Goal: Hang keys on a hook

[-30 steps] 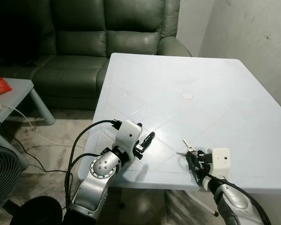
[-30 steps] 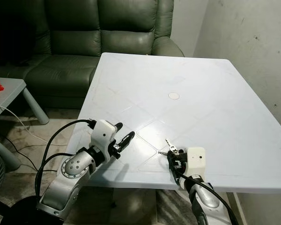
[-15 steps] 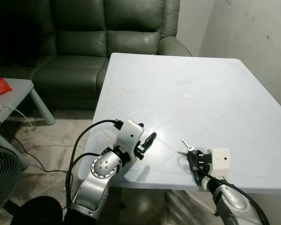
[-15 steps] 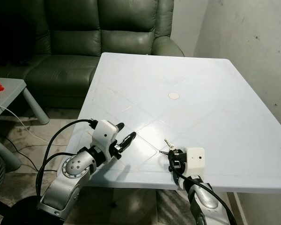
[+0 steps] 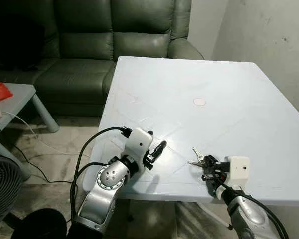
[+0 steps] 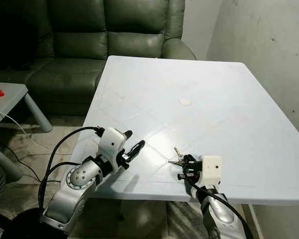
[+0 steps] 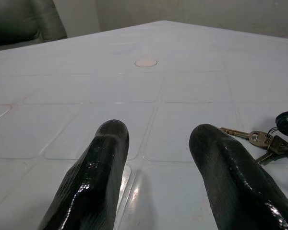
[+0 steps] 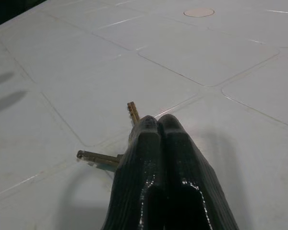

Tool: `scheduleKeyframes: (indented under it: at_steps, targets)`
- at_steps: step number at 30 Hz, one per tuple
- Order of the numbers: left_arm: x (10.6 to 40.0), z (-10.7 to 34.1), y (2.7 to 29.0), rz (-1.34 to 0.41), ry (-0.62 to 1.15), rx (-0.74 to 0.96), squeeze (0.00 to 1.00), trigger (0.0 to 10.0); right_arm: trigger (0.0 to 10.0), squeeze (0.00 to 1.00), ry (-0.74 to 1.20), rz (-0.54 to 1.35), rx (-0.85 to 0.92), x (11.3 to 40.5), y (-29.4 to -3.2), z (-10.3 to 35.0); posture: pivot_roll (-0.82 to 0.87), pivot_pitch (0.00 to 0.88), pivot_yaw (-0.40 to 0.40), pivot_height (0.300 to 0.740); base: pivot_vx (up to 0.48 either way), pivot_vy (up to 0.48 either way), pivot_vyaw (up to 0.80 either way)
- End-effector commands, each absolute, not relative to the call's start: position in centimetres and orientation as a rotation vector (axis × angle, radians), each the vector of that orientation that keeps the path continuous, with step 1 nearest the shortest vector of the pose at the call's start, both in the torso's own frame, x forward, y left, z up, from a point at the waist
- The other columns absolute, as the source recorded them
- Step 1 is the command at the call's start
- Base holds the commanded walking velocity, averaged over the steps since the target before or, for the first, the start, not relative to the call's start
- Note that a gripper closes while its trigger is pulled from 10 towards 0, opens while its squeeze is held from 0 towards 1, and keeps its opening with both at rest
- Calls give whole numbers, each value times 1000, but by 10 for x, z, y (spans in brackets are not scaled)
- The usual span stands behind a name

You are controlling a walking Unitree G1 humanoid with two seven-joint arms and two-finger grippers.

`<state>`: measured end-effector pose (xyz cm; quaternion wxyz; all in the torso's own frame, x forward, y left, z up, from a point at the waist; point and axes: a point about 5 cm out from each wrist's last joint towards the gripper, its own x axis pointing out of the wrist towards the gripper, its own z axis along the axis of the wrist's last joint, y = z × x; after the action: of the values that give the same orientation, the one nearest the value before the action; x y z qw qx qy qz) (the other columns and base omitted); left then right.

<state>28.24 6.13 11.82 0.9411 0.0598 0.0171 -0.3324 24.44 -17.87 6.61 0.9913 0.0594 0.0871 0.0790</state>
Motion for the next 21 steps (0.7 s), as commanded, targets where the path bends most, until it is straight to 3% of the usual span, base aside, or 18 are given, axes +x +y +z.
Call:
scheduleKeyframes:
  at_steps: [1,2,3,7,8,12,13,14,15,21]
  targets:
    - [282,120,59,-684,25,134,0,10000,7294,0,175,175,120,245,-178,69,-142,21,-16,740,0,0,0]
    - [282,119,59,-683,25,135,0,10000,7294,0,189,190,129,245,-177,68,-142,21,-16,740,0,0,0]
    - [282,120,59,-682,26,135,0,10000,10000,0,192,185,126,245,-177,67,-142,21,-16,740,0,0,0]
    - [281,120,60,-681,25,135,0,10000,10000,0,197,172,129,246,-177,66,-138,24,-15,740,0,0,0]
    - [281,120,60,-680,25,135,0,10000,10000,1000,189,158,136,247,-178,67,-138,24,-15,740,0,0,0]
    - [281,120,60,-678,25,135,0,10000,10000,1000,183,106,141,248,-182,68,-138,24,-15,740,0,0,0]
    - [281,120,60,-679,25,135,0,10000,10000,718,173,110,151,249,-183,69,-138,24,-15,740,0,0,0]
    - [281,120,60,-679,25,135,0,10000,10000,718,165,115,157,249,-183,70,-138,24,-15,740,0,0,0]
    - [281,120,60,-680,26,134,0,10000,10000,0,153,113,164,250,-184,72,-138,24,-15,740,0,0,0]
    - [281,120,59,-679,26,126,0,10000,10000,0,99,129,177,249,-187,79,-136,27,-19,740,0,0,0]
